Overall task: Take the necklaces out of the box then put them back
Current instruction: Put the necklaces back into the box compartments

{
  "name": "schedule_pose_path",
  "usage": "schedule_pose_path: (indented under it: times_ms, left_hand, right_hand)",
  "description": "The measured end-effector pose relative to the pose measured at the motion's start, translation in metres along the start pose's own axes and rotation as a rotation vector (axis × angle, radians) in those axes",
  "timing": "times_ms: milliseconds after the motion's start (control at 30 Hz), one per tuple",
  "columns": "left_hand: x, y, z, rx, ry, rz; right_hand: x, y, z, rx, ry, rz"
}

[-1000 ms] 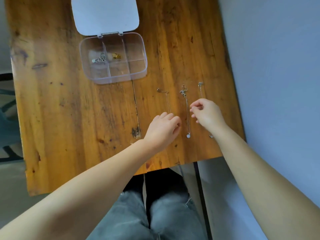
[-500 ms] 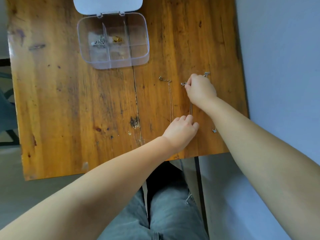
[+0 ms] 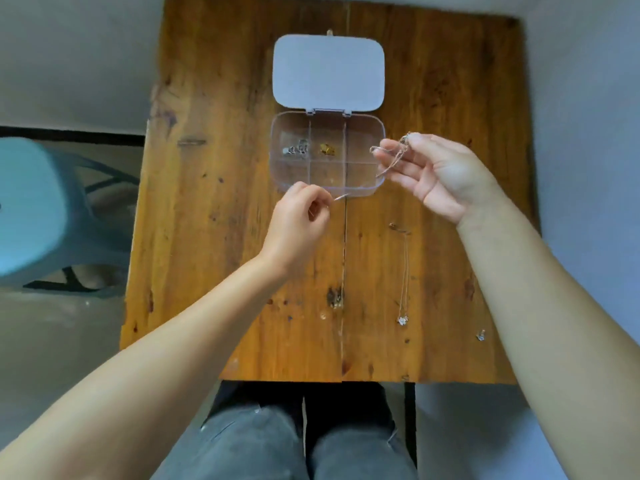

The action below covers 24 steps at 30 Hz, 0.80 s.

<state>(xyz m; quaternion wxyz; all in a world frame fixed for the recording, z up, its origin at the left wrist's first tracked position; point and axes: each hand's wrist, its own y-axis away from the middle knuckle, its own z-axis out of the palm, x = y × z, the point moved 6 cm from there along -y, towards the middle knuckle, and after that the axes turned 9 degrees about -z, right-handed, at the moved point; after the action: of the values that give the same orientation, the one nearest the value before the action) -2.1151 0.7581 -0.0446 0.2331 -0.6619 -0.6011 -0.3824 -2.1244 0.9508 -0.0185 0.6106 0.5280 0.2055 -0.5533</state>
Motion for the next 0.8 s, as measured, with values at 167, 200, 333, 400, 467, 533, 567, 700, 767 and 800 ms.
schedule_pose_path:
  times_ms: [167, 200, 333, 400, 467, 533, 567, 700, 767, 800]
  left_hand:
    - [-0.037, -0.043, -0.047, 0.093, -0.143, -0.027]
    - [-0.041, -0.05, -0.049, 0.1, -0.181, -0.015]
    - [-0.045, -0.064, -0.041, 0.079, -0.328, 0.079]
    - [-0.045, -0.066, -0.036, 0.075, -0.383, 0.14]
    - [-0.045, -0.066, -0.034, 0.074, -0.417, 0.188]
    - [-0.045, -0.064, -0.035, 0.067, -0.44, 0.206]
    - [-0.045, -0.063, -0.035, 0.062, -0.453, 0.211]
    - [-0.03, -0.046, -0.028, 0.04, -0.456, 0.259]
    - [-0.011, -0.033, -0.01, -0.013, -0.453, 0.335]
    - [-0.001, -0.025, 0.004, -0.056, -0.445, 0.381]
  right_hand:
    - [0.025, -0.037, 0.073, -0.041, 0.274, -0.036]
    - [0.032, -0.043, 0.083, -0.051, 0.359, -0.045]
    - [0.059, -0.063, 0.1, -0.087, 0.707, -0.064]
    - [0.07, -0.068, 0.102, -0.126, 0.911, -0.086]
    - [0.076, -0.069, 0.101, -0.145, 1.039, -0.087]
    - [0.076, -0.069, 0.098, -0.145, 1.068, -0.095]
    - [0.073, -0.068, 0.096, -0.139, 1.055, -0.107]
    - [0.044, -0.054, 0.067, -0.048, 0.999, -0.166]
    - [0.029, -0.041, 0.036, 0.024, 0.971, -0.172]
    - [0.022, -0.032, 0.016, 0.06, 0.97, -0.176]
